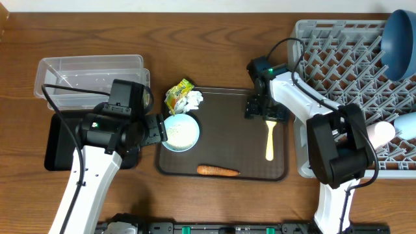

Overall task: Sort waste into correct bins and load items into the dishwasher rack
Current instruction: 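Lower the right gripper and grasp the yellow spoon on the tray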

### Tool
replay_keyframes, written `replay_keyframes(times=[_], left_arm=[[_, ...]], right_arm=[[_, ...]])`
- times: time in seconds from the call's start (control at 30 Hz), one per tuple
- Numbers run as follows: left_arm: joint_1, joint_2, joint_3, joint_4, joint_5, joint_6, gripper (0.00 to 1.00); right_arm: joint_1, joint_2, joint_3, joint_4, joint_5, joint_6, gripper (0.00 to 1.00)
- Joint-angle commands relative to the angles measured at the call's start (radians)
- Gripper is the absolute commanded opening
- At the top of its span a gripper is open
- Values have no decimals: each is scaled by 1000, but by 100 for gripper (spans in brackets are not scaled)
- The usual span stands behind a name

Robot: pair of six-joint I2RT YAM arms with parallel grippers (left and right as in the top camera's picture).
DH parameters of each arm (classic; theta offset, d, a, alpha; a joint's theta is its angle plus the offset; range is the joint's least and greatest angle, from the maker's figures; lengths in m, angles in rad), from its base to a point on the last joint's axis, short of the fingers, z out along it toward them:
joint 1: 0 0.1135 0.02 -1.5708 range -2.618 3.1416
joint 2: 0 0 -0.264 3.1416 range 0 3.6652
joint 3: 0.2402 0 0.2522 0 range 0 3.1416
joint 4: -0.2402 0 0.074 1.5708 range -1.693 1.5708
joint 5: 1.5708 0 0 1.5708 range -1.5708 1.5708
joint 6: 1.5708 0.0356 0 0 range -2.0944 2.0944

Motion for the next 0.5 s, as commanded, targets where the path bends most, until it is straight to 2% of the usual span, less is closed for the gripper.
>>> replay_keyframes(times=[0.0,0.23,0.4,0.47], left_arm=[[0,2,9,-6,-13,17,73],[0,2,9,-6,-12,17,73],[0,2,9,-7,-12,17,73],[0,2,9,-8,-12,17,73]], right_arm=[[0,53,-5,15,-82,-31,84],[2,53,-5,19,-85,-81,82],[1,53,-5,8,-17,-200,77],[1,53,-5,11,-18,-293,77]])
